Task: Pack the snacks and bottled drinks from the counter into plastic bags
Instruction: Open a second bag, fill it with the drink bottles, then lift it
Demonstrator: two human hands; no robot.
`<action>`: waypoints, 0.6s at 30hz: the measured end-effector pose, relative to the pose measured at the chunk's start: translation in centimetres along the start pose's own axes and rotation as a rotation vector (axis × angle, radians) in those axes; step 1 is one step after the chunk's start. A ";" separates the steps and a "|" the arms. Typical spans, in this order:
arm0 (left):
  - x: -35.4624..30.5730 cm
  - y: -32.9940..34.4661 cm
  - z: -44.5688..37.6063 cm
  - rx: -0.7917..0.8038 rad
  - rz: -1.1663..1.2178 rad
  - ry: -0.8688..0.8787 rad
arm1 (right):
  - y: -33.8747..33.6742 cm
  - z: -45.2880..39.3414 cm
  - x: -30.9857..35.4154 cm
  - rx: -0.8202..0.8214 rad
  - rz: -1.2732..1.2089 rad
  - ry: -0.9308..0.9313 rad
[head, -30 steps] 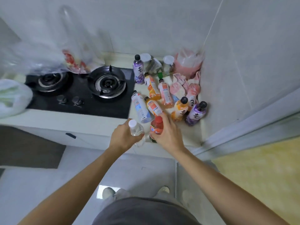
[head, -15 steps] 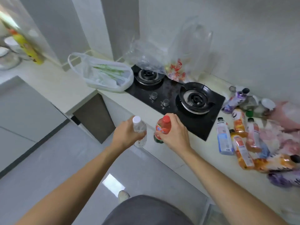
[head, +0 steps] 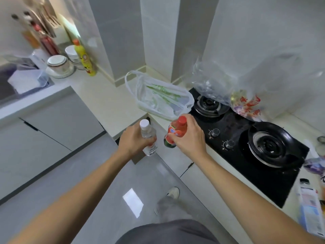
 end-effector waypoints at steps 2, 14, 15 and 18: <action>0.2 -0.2 -3.2 -0.009 0.008 0.006 | 1.2 -3.2 -0.3 -0.013 -0.012 0.005; -4.5 -0.3 -21.5 -0.038 0.084 0.070 | 2.4 -20.4 -3.8 -0.118 -0.007 0.063; -4.8 0.0 -22.6 -0.035 0.086 0.071 | 2.5 -21.3 -4.1 -0.122 -0.003 0.072; -5.5 1.5 -25.7 0.001 0.076 0.081 | 3.3 -23.6 -5.4 -0.111 0.023 0.102</action>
Point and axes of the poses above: each hand's wrist, its own z-axis away from the middle knuckle, its own y-axis out of the palm, x = y × z, the point moved 4 cm from there along -z, towards the middle knuckle, and after that the axes turned 5 degrees about -x, right-handed, at the moved point
